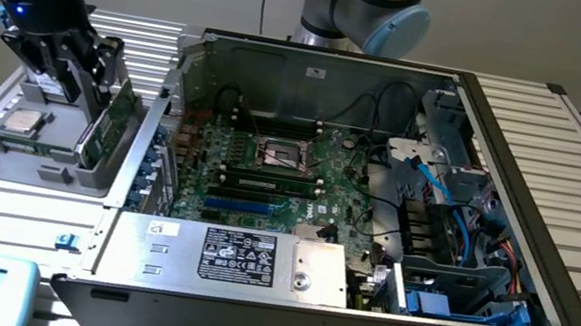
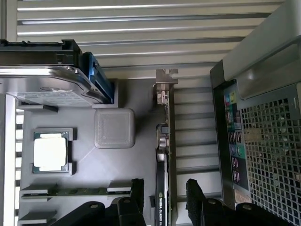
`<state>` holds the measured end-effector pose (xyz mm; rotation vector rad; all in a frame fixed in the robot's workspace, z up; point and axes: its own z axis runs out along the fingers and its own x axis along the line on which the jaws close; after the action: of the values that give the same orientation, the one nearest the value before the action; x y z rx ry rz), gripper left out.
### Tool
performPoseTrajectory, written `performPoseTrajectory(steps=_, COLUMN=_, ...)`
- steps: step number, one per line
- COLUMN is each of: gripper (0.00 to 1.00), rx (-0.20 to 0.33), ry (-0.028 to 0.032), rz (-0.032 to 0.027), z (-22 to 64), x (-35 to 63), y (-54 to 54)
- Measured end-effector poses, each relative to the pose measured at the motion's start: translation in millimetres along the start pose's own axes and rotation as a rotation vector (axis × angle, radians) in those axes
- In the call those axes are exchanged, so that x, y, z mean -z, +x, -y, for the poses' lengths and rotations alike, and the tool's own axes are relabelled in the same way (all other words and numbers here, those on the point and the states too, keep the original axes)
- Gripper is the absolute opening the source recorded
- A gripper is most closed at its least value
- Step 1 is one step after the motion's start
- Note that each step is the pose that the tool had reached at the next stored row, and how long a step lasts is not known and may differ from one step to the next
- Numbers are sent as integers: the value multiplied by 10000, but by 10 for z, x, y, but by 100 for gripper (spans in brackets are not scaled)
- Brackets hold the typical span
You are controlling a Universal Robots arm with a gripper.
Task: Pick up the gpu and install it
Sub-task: 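Pick up the gpu and move the gpu toward the slot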
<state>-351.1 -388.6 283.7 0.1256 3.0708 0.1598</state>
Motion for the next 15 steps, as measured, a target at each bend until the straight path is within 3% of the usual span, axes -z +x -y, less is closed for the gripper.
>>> performPoseTrajectory(steps=6, gripper=50, rx=5, ry=53, rz=8, z=16, x=-92, y=4)
performPoseTrajectory(steps=8, gripper=50, rx=8, ry=115, rz=14, z=18, x=-115, y=6)
performPoseTrajectory(steps=11, gripper=50, rx=19, ry=267, rz=26, z=21, x=-142, y=8)
performPoseTrajectory(steps=15, gripper=50, rx=20, ry=290, rz=25, z=23, x=-158, y=9)
